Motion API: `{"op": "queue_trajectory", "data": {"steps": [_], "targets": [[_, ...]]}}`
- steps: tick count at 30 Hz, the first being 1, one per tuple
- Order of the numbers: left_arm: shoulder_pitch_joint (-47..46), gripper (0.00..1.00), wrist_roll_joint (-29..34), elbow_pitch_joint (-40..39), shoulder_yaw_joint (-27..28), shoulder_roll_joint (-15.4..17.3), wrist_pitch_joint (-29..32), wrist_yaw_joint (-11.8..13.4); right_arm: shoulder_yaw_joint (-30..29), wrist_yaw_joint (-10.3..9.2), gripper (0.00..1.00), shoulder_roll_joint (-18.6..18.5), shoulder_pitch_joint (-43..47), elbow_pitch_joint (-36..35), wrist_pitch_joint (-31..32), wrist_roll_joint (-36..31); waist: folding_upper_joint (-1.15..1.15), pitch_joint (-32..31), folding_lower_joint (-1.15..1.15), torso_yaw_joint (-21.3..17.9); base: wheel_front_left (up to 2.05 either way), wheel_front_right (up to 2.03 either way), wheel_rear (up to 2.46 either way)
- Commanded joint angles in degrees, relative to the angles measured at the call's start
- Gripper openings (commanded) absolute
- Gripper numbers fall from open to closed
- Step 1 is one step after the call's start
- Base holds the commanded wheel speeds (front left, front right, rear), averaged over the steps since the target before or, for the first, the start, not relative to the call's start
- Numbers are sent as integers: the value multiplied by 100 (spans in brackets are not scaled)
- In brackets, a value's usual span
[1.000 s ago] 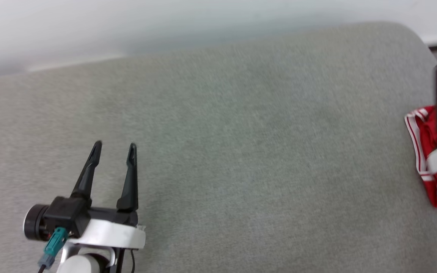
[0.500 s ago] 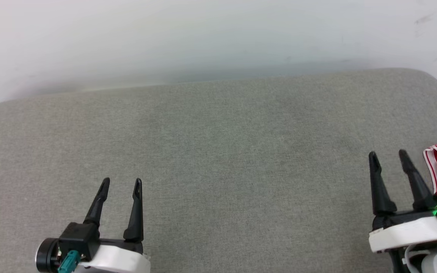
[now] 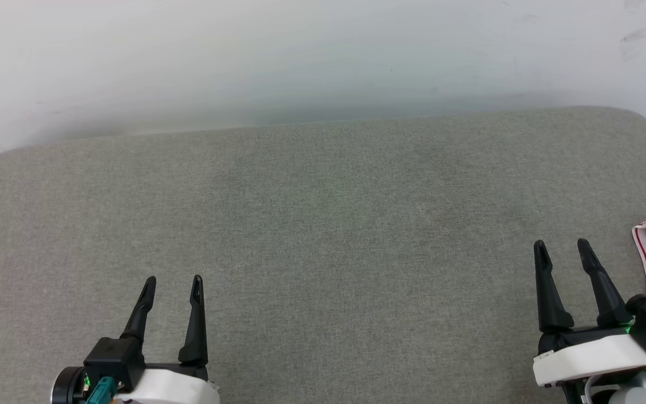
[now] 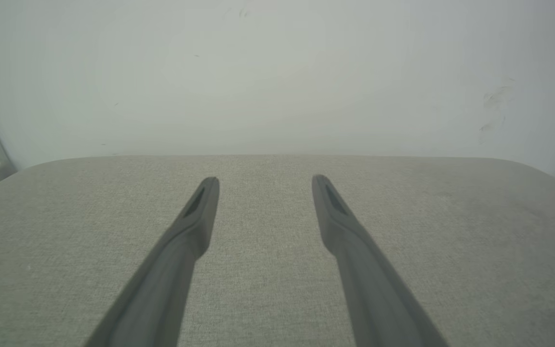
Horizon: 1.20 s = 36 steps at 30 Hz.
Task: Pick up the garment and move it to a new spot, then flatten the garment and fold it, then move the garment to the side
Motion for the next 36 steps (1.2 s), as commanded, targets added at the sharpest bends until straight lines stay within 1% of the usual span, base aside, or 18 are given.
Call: {"op": "queue_trajectory", "data": {"steps": [1, 12, 13, 16, 26, 36], "targets": [[35, 100, 43, 1, 27, -11, -13, 26, -4, -4, 100, 39, 77, 1, -29, -52, 0, 1, 1, -5, 0, 0, 0], [64, 100, -133, 0, 52, -44, -13, -50, 17, -4, 100, 98, 44, -20, -39, -43, 0, 3, 1, -35, 0, 0, 0], [12, 0, -121, 29, 31, -34, 0, -40, 18, 0, 0, 64, 0, 12, -16, -38, 0, 3, 1, -36, 0, 0, 0], [42, 0, -125, 191, 11, -40, 27, -40, 28, 0, 0, 64, 42, 169, 5, -26, 0, 3, 1, -36, 0, 0, 0], [-96, 0, -1266, 330, 88, -24, 297, -90, -24, 0, 0, 63, -22, 249, 264, 1072, 0, -21, 1, -21, 0, 0, 0], [-225, 0, -2274, 451, 164, -12, 543, -135, -80, -1, 0, 66, -91, 329, 502, 2038, 0, -44, 1, -6, 0, 0, 0]]}}
